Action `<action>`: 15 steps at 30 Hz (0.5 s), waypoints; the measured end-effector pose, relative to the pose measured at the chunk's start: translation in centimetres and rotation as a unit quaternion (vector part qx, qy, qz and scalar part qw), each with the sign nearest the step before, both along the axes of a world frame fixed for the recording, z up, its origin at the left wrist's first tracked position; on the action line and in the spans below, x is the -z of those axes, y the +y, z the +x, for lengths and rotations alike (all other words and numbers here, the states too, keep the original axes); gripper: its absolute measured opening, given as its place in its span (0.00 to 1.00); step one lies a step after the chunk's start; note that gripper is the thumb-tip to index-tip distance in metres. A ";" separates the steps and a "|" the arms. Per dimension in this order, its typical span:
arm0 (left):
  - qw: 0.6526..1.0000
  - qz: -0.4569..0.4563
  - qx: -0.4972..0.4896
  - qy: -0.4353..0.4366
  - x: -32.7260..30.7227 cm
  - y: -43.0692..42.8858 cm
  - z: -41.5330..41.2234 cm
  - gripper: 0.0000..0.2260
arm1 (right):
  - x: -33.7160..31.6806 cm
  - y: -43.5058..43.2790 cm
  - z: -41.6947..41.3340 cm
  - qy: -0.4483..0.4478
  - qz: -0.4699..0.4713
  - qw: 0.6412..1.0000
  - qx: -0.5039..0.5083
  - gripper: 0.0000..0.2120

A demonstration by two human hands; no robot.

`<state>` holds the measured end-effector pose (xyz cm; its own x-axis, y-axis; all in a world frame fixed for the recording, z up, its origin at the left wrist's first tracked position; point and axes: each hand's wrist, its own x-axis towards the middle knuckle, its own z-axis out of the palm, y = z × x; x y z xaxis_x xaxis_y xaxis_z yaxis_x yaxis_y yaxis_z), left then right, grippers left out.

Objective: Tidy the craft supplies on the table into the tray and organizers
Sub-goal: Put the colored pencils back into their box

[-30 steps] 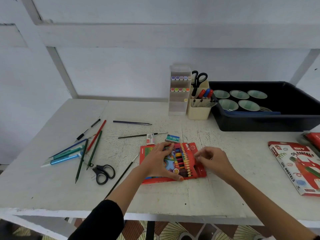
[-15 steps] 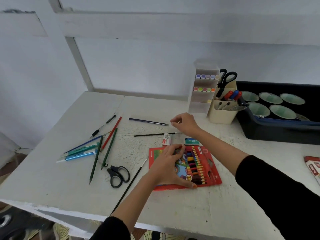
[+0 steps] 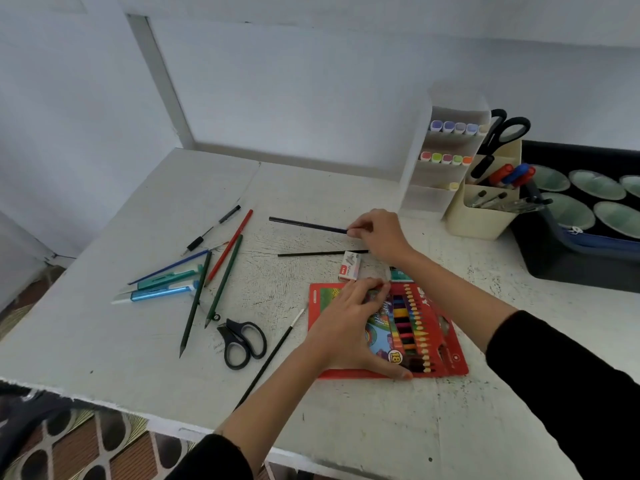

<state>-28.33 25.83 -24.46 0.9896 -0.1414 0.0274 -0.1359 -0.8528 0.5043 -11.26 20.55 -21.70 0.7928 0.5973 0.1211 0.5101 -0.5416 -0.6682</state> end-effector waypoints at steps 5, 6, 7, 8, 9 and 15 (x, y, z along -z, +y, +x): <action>1.000 0.006 0.001 0.009 0.1 0.0 0.0 0.54 | -1.0 -5.2 -0.6 0.005 0.028 0.999 0.022 0.04; 1.000 0.009 0.002 0.010 0.1 0.0 0.0 0.54 | -1.2 -6.9 -0.9 0.008 0.037 0.999 0.028 0.04; 1.000 0.009 0.001 0.012 0.1 0.1 0.0 0.54 | -1.2 -8.3 -1.3 0.015 0.044 0.998 0.032 0.04; 1.000 0.008 0.002 0.013 0.1 0.1 0.0 0.54 | -1.4 -9.9 -1.7 0.019 0.048 0.998 0.037 0.04; 1.000 0.009 0.002 0.014 0.1 0.1 -0.1 0.54 | -1.4 -11.5 -2.2 0.020 0.047 0.998 0.041 0.05; 0.999 0.015 -0.006 0.036 -0.3 0.0 -0.1 0.51 | -1.2 -19.3 -5.2 0.025 0.015 0.996 0.082 0.07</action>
